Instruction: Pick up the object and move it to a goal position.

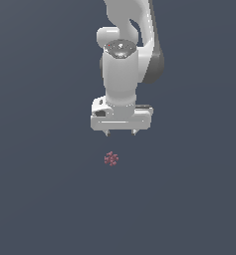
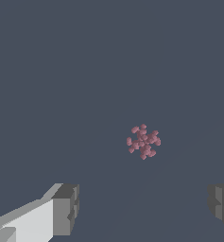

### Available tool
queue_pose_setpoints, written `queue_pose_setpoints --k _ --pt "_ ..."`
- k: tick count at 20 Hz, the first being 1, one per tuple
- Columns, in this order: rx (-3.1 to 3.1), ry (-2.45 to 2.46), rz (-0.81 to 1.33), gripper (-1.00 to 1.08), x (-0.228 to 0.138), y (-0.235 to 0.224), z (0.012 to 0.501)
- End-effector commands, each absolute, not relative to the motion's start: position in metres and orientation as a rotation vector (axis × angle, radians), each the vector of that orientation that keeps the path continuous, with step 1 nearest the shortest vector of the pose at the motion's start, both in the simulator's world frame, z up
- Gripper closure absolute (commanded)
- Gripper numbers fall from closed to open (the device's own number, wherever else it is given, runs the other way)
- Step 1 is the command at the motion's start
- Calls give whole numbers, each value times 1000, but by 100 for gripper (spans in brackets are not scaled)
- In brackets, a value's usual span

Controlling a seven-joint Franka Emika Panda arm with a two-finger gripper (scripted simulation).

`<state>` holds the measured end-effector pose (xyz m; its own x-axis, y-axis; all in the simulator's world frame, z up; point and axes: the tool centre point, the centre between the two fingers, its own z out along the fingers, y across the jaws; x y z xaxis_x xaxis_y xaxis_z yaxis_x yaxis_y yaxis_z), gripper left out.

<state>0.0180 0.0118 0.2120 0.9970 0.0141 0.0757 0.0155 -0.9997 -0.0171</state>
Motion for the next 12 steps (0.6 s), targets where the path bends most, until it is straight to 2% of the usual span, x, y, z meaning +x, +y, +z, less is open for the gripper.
queue_pose_setpoints --k 1,12 --pt "-3122 -23 -118 -92 18 12 212" --pt "-3126 -48 -106 -92 19 19 226"
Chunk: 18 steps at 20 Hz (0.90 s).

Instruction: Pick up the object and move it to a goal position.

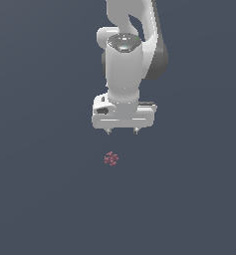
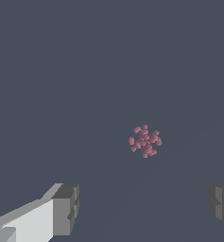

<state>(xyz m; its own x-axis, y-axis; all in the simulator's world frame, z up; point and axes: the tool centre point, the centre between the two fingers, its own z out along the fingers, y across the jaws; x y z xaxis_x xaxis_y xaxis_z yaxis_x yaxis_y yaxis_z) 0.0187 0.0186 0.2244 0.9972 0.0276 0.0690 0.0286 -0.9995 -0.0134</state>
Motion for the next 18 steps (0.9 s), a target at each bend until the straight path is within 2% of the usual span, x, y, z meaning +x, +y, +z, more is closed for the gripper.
queue_pose_setpoints --k 1,10,18 --pt "-3126 -48 -106 -92 19 19 226" --pt "-3123 59 -91 -92 23 13 207" --pt "-3107 330 -51 -92 32 -4 158"
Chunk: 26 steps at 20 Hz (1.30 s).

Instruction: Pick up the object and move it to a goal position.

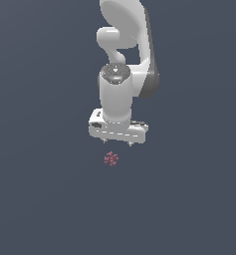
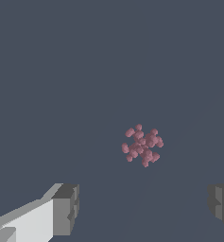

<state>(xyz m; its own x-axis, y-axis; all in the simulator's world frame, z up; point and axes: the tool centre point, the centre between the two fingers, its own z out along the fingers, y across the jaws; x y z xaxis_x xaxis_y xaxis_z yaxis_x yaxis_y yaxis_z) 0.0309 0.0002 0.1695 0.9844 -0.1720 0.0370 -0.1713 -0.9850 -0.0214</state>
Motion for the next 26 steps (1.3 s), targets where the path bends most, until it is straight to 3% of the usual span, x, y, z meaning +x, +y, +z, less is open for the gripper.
queue_pose_setpoints --k 1,10,26 --pt "-3103 374 -44 -92 33 -7 150" --pt "-3070 647 -8 -92 37 -25 99" --pt "-3061 707 0 -92 36 -29 62"
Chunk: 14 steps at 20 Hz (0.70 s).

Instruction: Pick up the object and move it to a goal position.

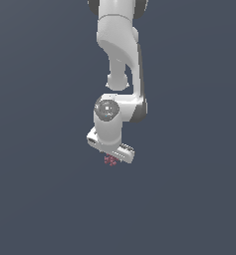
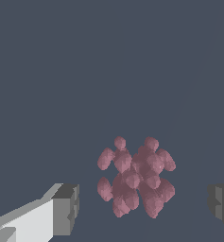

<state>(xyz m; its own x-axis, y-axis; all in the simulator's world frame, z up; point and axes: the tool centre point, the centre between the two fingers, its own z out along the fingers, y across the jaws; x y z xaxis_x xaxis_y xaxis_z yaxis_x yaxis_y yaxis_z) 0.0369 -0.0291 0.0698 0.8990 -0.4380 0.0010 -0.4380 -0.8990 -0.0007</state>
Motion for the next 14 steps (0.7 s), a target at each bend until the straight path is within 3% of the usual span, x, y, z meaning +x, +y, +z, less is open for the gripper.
queue_pose_setpoints --k 1,9,10,14 --pt "-3061 708 0 -92 36 -29 55" --pt "-3060 712 0 -92 37 -30 36" --pt "-3060 712 0 108 37 -30 36" --pt "-3060 712 0 108 37 -30 36"
